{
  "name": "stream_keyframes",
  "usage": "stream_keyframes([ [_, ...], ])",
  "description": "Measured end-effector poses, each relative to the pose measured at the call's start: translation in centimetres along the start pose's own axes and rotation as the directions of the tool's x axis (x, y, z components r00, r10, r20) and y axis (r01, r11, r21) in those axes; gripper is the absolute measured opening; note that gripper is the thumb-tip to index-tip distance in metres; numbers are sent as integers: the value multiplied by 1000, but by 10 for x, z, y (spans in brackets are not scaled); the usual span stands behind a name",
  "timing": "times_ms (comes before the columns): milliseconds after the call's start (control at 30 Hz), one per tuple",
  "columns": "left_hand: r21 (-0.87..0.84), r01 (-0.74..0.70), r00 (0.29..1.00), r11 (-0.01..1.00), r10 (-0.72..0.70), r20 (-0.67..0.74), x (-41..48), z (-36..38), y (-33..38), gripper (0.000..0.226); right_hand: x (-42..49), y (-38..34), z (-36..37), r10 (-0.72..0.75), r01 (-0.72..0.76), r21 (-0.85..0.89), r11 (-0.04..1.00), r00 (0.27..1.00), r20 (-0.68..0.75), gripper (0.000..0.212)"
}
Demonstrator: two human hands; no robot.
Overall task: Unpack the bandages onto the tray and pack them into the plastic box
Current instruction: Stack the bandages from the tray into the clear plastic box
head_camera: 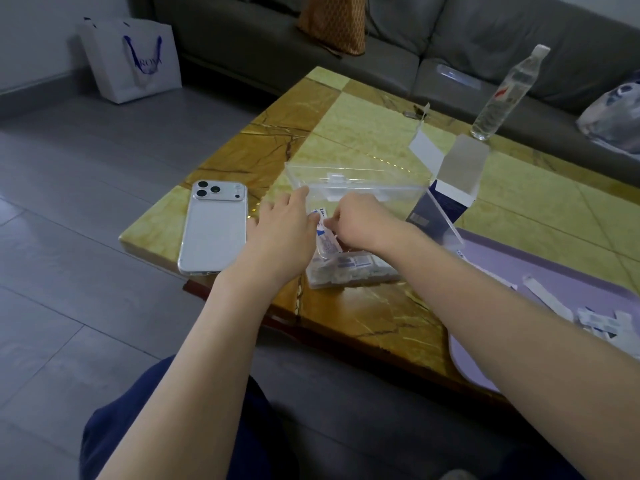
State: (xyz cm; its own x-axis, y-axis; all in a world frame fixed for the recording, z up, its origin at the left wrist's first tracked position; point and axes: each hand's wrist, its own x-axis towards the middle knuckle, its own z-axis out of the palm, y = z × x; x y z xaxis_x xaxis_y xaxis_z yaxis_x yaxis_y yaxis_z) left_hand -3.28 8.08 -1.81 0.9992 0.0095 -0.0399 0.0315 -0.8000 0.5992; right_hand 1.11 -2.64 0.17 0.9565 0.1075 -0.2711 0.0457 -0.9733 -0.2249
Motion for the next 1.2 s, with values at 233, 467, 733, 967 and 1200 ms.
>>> stream_keyframes([
  [233, 16, -7, 1000, 1000, 7, 3, -2, 2, 2, 48, -3, 1, 1, -55, 53, 46, 998, 997, 46, 15],
  [467, 18, -10, 1000, 1000, 10, 10, -3, 1, 1, 48, 1, 0, 4, -33, 32, 106, 994, 999, 4, 23],
  [733, 7, -2, 1000, 1000, 2, 17, -3, 1, 0, 49, 4, 3, 3, -21, 11, 255, 967, 999, 35, 17],
  [967, -12, 7, 1000, 1000, -7, 13, -3, 2, 1, 48, -1, 7, 3, -104, 116, 205, 972, 992, -66, 25],
  [1200, 37, -96, 964, 995, 102, -245, -7, 1, 11, 43, -20, 33, 0, -222, 295, 163, 941, 907, -357, 28],
])
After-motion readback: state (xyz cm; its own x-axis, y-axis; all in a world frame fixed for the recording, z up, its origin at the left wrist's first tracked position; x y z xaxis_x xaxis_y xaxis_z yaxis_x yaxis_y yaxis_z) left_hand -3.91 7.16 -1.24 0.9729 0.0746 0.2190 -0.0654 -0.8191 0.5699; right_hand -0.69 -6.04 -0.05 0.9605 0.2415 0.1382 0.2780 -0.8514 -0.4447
